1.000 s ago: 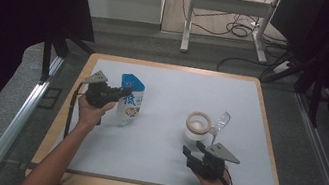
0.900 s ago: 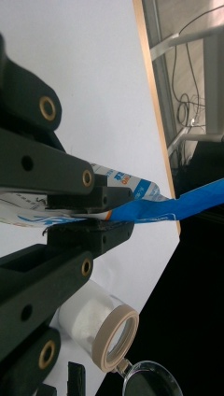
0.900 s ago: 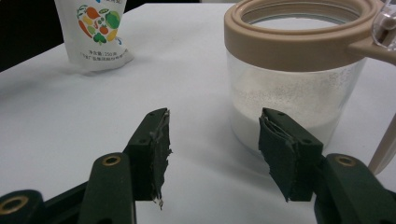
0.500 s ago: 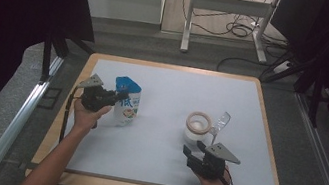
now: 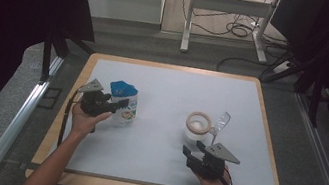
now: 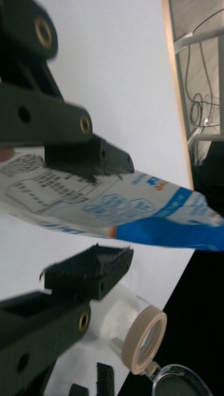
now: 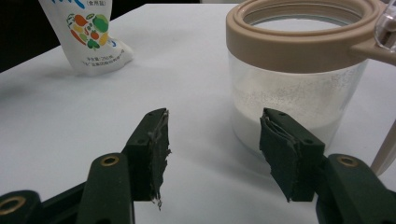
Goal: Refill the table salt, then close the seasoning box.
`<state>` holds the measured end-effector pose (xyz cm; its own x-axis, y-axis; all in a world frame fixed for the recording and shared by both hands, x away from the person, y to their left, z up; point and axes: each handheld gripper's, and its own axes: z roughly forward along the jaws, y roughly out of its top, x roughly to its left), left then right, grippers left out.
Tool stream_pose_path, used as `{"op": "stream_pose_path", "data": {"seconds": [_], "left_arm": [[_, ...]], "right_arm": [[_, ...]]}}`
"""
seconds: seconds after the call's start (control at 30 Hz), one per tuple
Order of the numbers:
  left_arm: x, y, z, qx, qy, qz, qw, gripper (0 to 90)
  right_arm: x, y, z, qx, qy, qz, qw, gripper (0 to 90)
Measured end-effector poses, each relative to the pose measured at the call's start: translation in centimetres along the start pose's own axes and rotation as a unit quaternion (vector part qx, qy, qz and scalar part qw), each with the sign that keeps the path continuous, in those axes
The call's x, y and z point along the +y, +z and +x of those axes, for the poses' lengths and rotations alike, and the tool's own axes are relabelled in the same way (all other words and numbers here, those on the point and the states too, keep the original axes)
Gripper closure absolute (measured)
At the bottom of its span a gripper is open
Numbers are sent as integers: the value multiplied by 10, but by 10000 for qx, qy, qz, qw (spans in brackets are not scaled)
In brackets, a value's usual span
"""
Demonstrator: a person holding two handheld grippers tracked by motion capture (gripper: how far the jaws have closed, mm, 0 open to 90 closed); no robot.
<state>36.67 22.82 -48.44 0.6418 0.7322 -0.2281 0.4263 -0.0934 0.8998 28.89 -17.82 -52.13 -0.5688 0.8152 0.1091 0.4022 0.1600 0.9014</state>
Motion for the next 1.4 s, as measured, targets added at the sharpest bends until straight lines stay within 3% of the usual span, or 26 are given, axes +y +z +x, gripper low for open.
{"op": "stream_pose_path", "data": {"seconds": [0.5,0.83,1.0,1.13,1.4], "left_arm": [[-26,-2,-3,147,46,359,9992,359],[-38,-6,-5,219,98,547,9982,334],[-42,-8,-7,197,81,530,9984,327],[-45,-10,-6,224,62,577,9981,320],[-50,-11,-9,195,26,632,9978,315]], "right_arm": [[0,0,-1,9,4,18,10000,426],[1,-3,-4,8,-7,-12,10000,426],[0,-12,-5,55,-64,-59,9999,430],[-1,-24,-11,43,15,-190,9998,509],[2,-45,-28,-140,92,-428,9989,846]]}}
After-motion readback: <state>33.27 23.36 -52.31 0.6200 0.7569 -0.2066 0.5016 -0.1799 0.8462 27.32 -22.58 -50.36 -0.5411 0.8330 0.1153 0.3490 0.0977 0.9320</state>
